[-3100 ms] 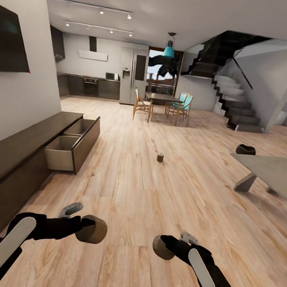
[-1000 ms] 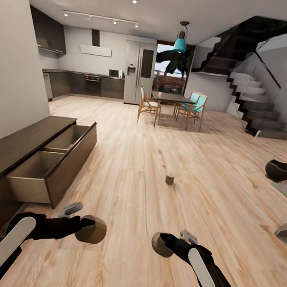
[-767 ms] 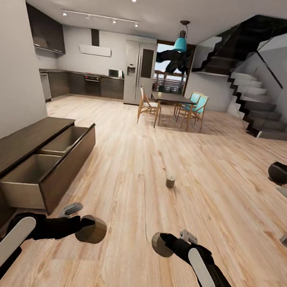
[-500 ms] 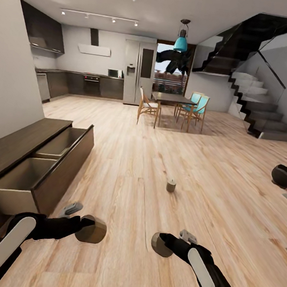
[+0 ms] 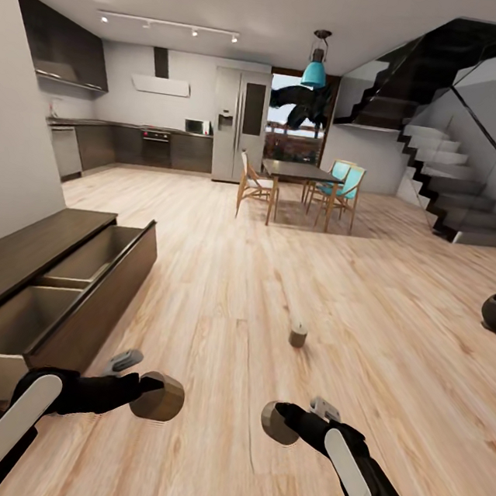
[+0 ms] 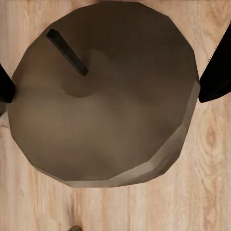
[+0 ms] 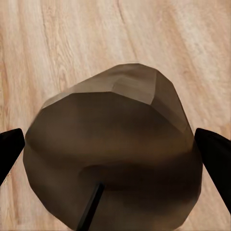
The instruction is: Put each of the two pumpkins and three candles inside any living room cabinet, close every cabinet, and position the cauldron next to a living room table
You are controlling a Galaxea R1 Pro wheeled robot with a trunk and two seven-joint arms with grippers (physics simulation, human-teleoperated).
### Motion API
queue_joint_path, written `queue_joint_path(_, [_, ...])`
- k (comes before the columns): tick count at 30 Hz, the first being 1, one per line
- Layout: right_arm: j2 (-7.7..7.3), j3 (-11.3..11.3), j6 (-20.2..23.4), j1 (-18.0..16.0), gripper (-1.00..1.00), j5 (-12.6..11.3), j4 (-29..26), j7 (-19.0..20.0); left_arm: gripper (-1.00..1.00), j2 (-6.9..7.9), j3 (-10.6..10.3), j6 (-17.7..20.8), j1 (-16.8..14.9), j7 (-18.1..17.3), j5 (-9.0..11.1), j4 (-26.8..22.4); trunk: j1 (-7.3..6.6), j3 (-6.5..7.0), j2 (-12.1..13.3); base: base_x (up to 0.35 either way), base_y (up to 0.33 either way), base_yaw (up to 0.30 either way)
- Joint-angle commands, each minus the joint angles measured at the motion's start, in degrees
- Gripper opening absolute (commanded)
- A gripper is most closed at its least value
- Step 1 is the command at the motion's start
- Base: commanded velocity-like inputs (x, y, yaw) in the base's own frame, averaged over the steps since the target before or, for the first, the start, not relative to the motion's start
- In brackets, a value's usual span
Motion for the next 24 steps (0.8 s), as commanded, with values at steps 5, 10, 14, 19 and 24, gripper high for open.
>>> queue_joint_path(5, [-0.10, 0.2, 0.0, 0.0, -1.00, -0.7, -0.1, -0.6, -1.00, 0.04, -0.1, 0.0, 0.0, 0.7, 0.9, -0.1, 0.02, -0.06, 0.0, 0.331, 0.000, 0.000])
queue_joint_path(10, [-0.09, 0.2, 0.0, 0.0, -1.00, -0.7, -0.1, -0.7, -1.00, 0.04, -0.1, 0.0, 0.0, 0.7, 0.9, -0.1, 0.02, -0.03, 0.0, 0.331, 0.000, 0.000])
queue_joint_path(14, [-0.12, 0.2, 0.0, 0.0, -1.00, -0.7, -0.1, -0.6, -1.00, 0.04, -0.1, 0.0, 0.0, 0.7, 0.9, -0.1, 0.02, -0.02, 0.0, 0.331, 0.000, 0.125])
queue_joint_path(19, [-0.13, 0.2, 0.0, 0.0, -1.00, -0.7, -0.1, -0.6, -1.00, 0.04, -0.1, 0.0, 0.0, 0.7, 0.8, -0.1, 0.02, -0.02, 0.0, 0.331, 0.000, 0.271])
queue_joint_path(24, [-0.08, 0.2, 0.0, 0.0, -1.00, -0.6, -0.1, -0.6, -1.00, 0.04, -0.1, 0.0, -0.1, 0.7, 0.8, -0.1, 0.02, -0.02, 0.0, 0.331, -0.006, 0.289])
